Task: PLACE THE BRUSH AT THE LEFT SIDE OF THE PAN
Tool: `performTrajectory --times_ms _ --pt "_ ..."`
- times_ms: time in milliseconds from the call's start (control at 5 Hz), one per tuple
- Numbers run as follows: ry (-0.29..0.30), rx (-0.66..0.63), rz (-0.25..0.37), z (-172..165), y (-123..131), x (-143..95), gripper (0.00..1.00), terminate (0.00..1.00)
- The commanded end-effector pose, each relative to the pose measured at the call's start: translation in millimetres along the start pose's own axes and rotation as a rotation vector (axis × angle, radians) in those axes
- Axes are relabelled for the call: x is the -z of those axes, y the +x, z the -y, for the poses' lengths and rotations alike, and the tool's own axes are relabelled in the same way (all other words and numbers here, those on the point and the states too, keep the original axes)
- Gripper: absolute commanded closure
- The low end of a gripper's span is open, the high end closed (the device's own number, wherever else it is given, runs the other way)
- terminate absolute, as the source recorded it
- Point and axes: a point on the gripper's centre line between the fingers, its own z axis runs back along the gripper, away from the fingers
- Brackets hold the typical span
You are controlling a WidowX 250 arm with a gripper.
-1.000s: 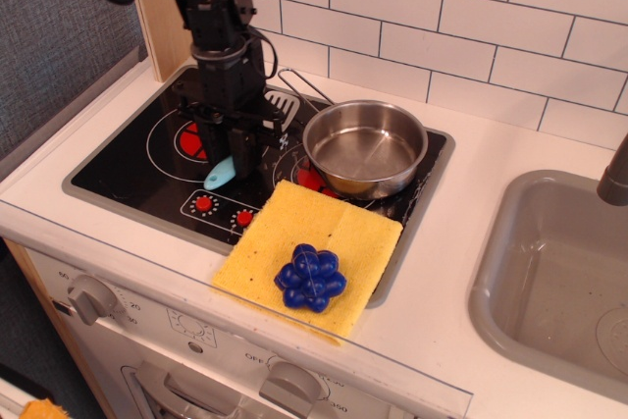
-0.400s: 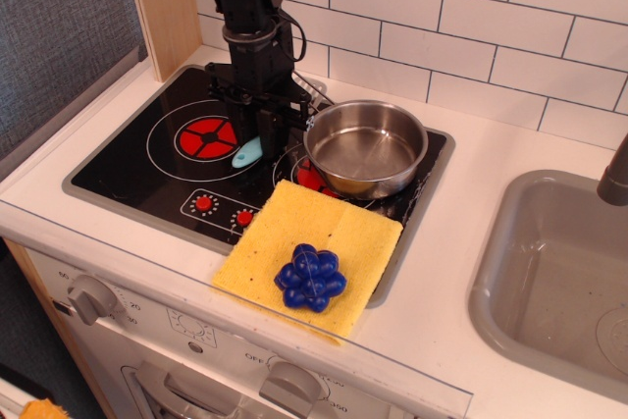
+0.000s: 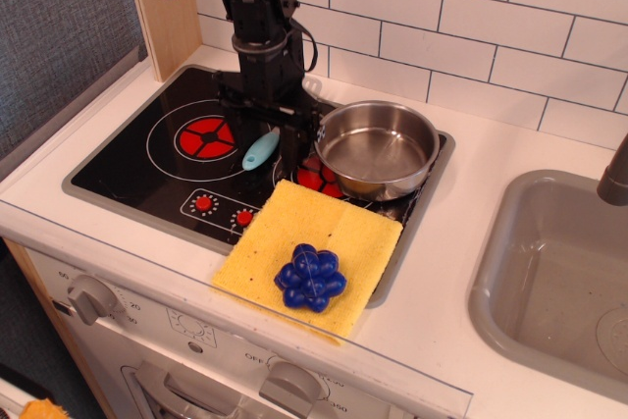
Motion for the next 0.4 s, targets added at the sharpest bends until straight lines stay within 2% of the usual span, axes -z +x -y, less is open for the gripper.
performTrajectory --times_ms 0,200 --pt "0.091 -0.02 0.119 14.3 -14.2 -55.1 0.0 0.0" --pt "0.115 -0.041 0.108 13.7 -23.6 -58.3 0.0 0.0"
